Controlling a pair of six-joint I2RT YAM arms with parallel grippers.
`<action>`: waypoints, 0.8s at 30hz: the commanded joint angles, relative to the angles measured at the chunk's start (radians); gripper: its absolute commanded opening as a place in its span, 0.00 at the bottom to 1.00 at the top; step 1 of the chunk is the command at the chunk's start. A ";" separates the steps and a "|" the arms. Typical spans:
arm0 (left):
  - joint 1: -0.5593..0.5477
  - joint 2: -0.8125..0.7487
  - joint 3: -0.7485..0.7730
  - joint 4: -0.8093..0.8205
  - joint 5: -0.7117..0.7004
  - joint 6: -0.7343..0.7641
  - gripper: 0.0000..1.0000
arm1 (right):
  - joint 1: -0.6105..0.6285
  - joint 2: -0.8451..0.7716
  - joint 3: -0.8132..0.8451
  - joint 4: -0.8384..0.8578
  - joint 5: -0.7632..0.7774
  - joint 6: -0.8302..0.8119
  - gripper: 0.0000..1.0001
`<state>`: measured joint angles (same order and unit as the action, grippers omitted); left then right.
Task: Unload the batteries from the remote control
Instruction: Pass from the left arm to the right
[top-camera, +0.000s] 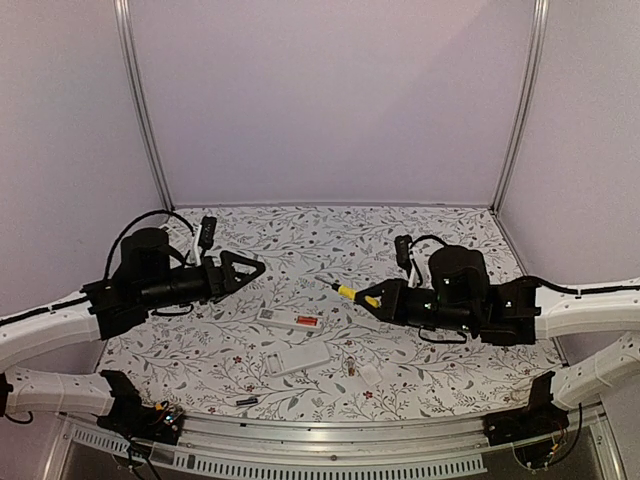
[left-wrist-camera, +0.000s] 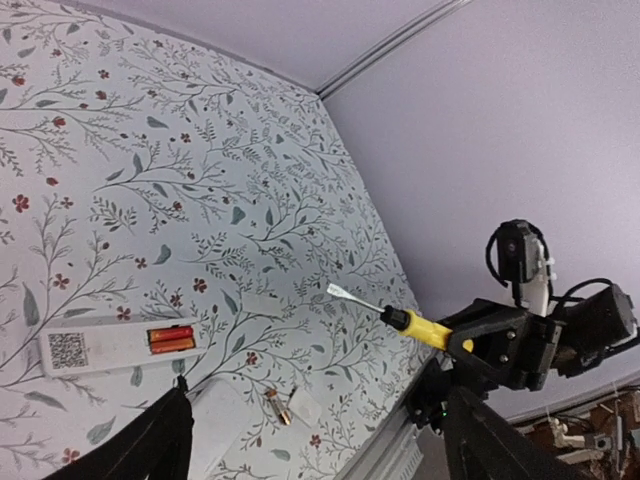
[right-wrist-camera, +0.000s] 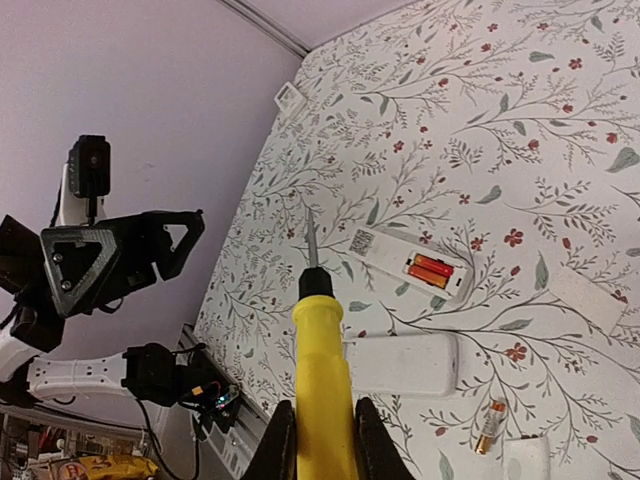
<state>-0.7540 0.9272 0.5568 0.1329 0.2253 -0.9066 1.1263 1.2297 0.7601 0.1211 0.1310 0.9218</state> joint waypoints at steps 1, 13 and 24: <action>0.149 0.065 0.062 -0.345 0.162 0.225 0.87 | -0.034 0.017 0.043 -0.314 0.044 0.000 0.00; 0.185 0.439 0.290 -0.403 0.143 0.626 0.87 | -0.038 0.128 0.102 -0.355 0.031 0.032 0.00; 0.186 0.842 0.486 -0.424 0.192 0.702 0.87 | -0.038 0.046 0.025 -0.351 0.045 0.080 0.00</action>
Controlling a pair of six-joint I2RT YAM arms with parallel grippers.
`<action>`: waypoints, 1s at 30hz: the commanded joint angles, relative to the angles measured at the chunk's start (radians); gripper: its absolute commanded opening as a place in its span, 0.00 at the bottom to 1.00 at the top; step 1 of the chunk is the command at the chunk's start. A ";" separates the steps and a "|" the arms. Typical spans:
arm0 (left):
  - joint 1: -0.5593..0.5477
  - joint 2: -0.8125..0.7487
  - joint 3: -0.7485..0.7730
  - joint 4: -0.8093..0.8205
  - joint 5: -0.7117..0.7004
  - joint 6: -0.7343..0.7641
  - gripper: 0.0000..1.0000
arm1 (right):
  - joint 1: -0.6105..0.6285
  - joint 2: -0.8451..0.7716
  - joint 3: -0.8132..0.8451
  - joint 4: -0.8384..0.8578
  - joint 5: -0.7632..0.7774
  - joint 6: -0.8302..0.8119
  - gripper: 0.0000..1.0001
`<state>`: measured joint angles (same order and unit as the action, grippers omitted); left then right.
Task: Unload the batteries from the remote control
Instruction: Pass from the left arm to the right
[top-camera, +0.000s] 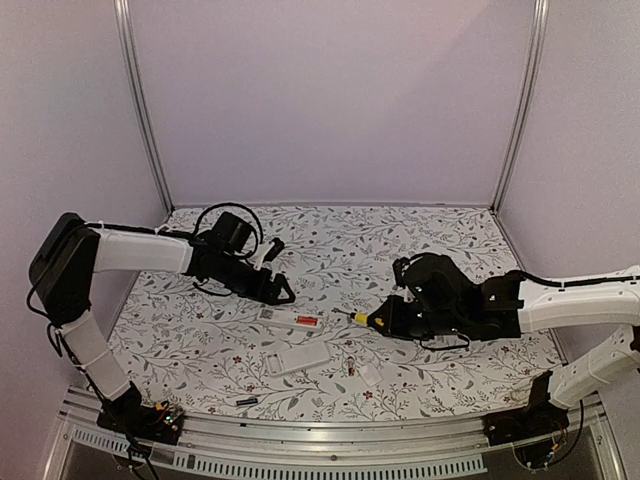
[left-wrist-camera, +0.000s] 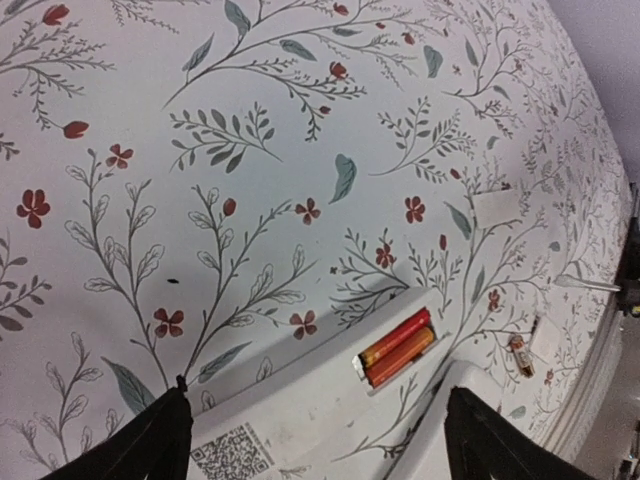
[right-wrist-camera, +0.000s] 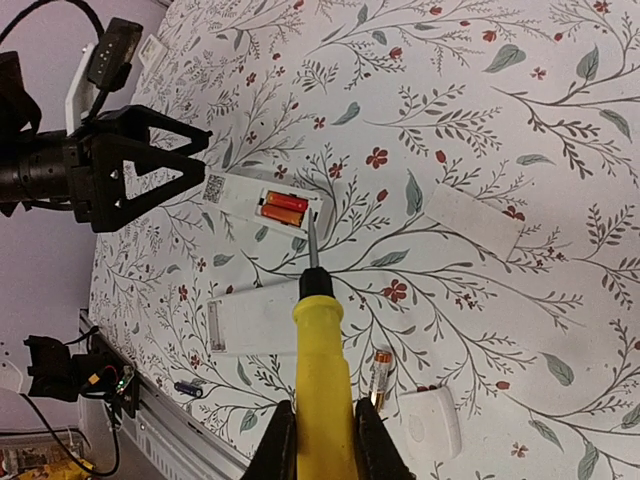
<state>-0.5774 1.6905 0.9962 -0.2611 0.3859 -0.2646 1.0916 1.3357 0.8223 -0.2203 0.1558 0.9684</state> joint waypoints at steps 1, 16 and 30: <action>0.010 0.098 0.055 -0.029 0.038 0.068 0.87 | -0.003 -0.074 -0.049 -0.009 0.022 0.037 0.00; -0.044 0.097 -0.014 -0.065 0.078 0.114 0.88 | -0.004 -0.143 -0.117 0.022 0.019 0.066 0.00; -0.167 0.069 -0.036 -0.107 -0.282 0.187 0.82 | -0.003 -0.112 -0.089 0.028 0.010 0.047 0.00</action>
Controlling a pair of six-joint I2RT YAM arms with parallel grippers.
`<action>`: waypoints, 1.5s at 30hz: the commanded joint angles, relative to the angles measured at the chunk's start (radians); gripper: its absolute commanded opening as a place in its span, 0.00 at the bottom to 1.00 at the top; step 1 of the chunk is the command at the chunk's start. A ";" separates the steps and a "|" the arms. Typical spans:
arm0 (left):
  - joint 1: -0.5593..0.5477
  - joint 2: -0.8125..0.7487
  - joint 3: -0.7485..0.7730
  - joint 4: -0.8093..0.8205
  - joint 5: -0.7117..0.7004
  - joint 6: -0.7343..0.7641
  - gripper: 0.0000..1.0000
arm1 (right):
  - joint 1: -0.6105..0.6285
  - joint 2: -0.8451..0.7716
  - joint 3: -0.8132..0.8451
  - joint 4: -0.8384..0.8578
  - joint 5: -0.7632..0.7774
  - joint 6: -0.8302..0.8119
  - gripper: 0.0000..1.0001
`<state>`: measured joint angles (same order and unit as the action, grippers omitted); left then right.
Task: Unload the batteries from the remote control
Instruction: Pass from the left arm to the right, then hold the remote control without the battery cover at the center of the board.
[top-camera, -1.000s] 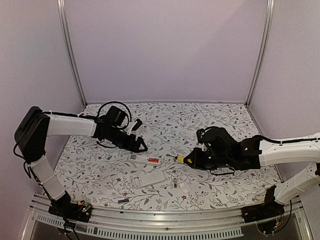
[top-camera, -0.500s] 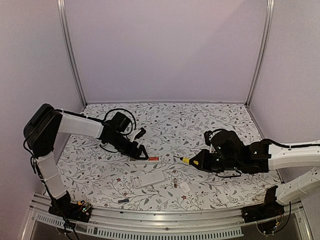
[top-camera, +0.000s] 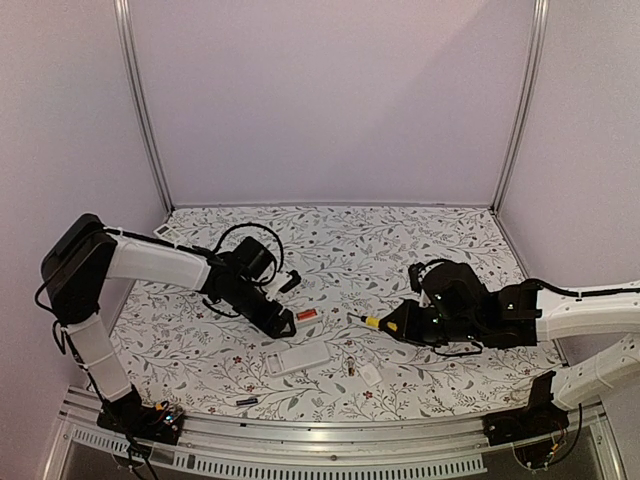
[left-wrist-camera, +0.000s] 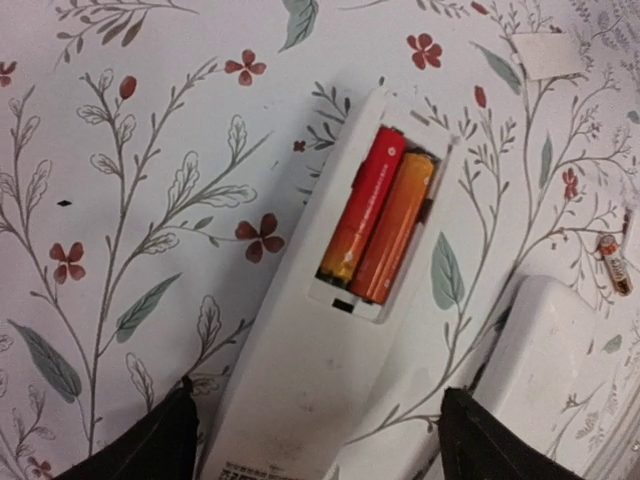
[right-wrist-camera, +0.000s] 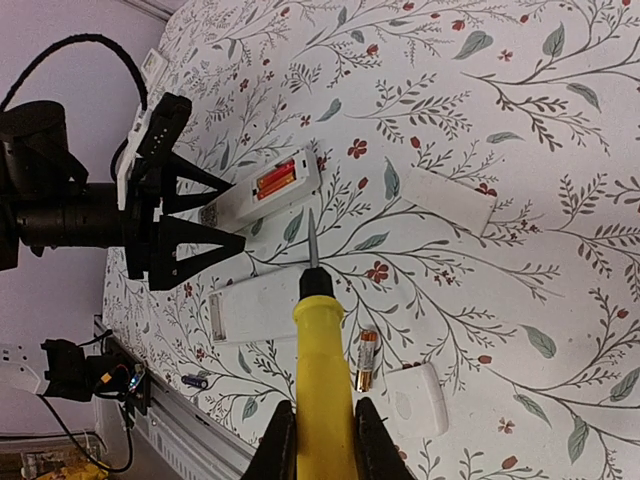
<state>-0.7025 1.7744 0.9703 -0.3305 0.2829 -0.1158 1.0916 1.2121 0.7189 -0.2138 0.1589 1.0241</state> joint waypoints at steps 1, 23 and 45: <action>-0.048 -0.015 -0.010 -0.039 -0.198 0.044 0.80 | -0.004 0.018 0.020 0.024 0.004 -0.012 0.00; -0.178 -0.067 -0.055 0.013 -0.239 0.188 0.22 | -0.099 0.189 0.170 -0.017 -0.197 -0.307 0.00; -0.252 -0.018 -0.053 -0.005 -0.280 0.215 0.19 | -0.099 0.394 0.295 -0.102 -0.102 -0.362 0.00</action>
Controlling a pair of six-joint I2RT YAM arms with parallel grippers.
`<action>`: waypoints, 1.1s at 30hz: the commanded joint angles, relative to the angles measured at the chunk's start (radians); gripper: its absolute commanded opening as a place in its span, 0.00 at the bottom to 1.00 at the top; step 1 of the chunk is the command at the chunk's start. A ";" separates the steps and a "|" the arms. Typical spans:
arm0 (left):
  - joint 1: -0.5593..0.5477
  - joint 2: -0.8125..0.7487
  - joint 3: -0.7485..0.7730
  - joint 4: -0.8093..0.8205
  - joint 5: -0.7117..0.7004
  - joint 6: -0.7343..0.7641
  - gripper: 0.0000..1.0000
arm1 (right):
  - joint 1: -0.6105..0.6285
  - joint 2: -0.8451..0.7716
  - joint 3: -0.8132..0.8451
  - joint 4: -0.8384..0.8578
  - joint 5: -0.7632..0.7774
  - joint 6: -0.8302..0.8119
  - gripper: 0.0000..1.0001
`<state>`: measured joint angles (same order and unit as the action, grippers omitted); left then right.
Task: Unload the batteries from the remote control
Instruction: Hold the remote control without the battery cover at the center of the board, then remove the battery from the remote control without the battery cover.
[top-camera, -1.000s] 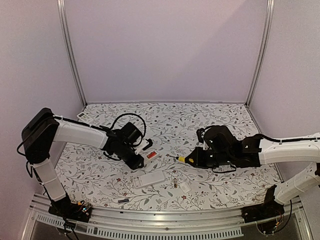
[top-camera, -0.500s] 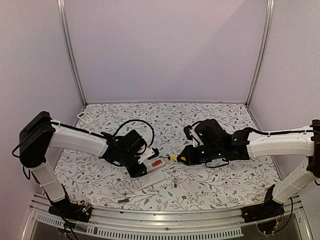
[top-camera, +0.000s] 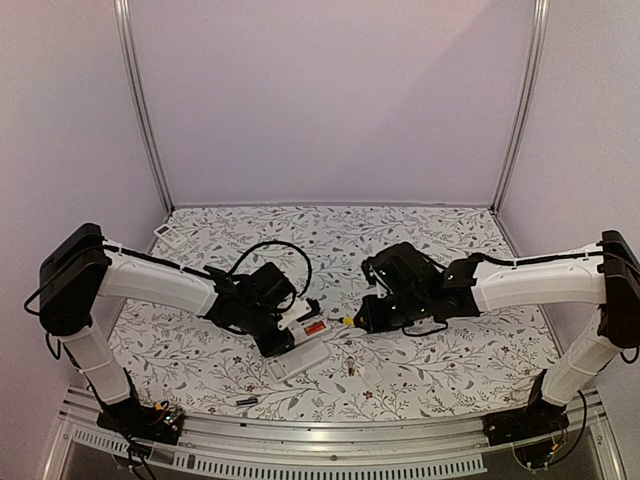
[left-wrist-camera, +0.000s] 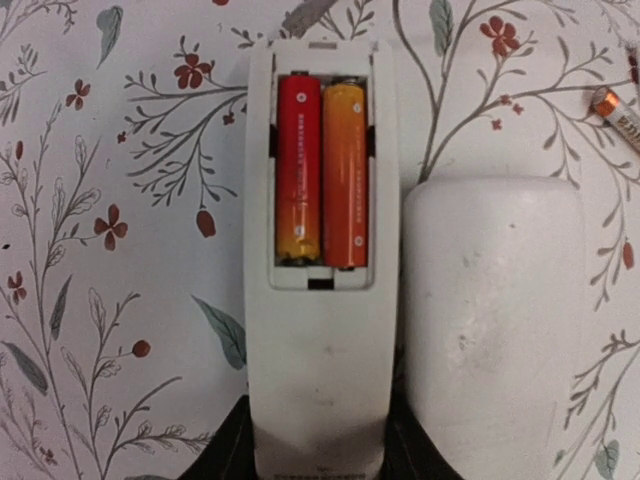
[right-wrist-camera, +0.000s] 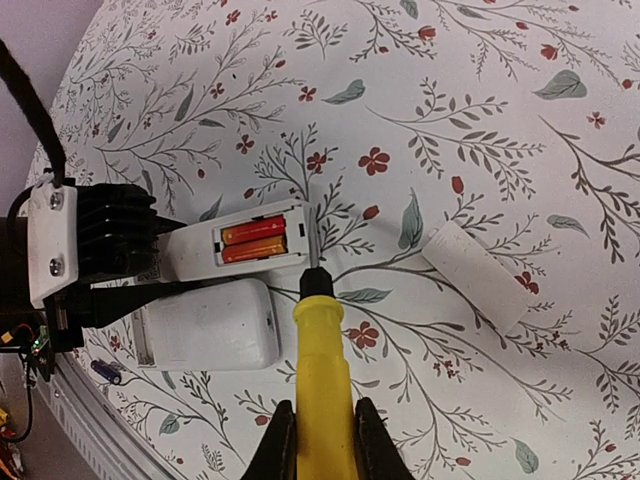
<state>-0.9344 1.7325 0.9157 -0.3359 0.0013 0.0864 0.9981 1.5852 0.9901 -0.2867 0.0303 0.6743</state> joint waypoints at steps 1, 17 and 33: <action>-0.020 0.026 0.002 -0.001 0.002 0.013 0.19 | -0.006 0.022 0.024 -0.026 0.017 -0.014 0.00; -0.020 0.046 0.008 -0.008 0.001 0.011 0.19 | -0.006 -0.062 -0.028 0.071 -0.002 -0.016 0.00; -0.021 0.056 0.014 -0.016 -0.026 0.011 0.17 | -0.006 -0.010 -0.048 0.069 -0.056 -0.006 0.00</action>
<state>-0.9363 1.7416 0.9253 -0.3450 -0.0120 0.0864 0.9955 1.5612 0.9543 -0.2203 -0.0212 0.6651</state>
